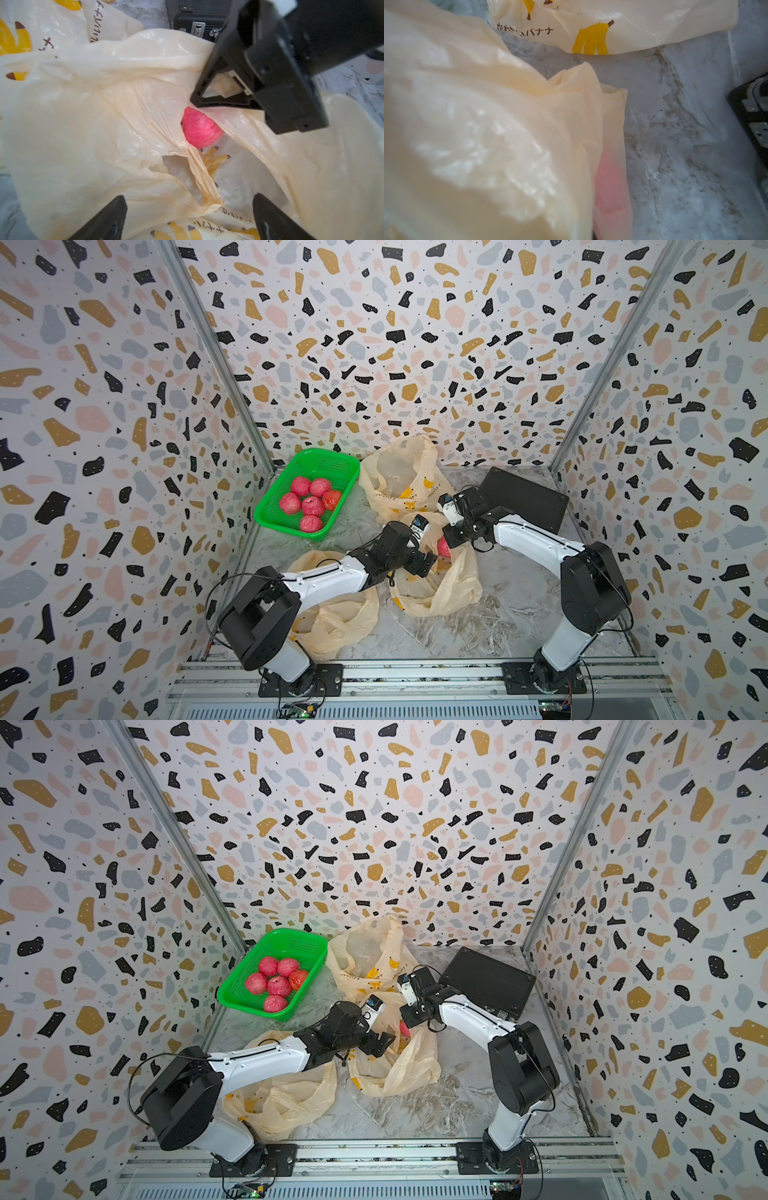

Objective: Untie the knot of a plastic bag & take out the apple
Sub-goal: Adjust the plastic bag at the center of the board.

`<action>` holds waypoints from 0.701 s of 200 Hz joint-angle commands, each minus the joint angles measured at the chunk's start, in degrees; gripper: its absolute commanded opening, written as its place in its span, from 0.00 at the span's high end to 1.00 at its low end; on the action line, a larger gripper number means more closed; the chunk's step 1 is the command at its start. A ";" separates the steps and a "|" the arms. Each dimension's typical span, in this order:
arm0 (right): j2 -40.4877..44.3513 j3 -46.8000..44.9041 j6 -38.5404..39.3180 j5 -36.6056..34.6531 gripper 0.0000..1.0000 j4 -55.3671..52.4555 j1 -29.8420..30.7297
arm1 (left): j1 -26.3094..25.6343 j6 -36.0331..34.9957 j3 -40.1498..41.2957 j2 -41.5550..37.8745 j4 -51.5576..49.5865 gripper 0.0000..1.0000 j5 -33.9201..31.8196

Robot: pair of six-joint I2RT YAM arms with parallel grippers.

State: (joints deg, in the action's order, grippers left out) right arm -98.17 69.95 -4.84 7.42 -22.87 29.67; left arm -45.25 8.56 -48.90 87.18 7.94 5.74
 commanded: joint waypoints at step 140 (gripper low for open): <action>-2.34 -13.16 -22.23 3.47 1.00 5.41 -10.77 | -3.02 -2.88 -3.53 2.26 4.45 0.05 3.92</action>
State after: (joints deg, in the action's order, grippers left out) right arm -96.68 60.10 -25.63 15.55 -7.16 19.68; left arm -48.07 6.63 -49.89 88.03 10.63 9.63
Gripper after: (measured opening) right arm 0.044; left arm 0.950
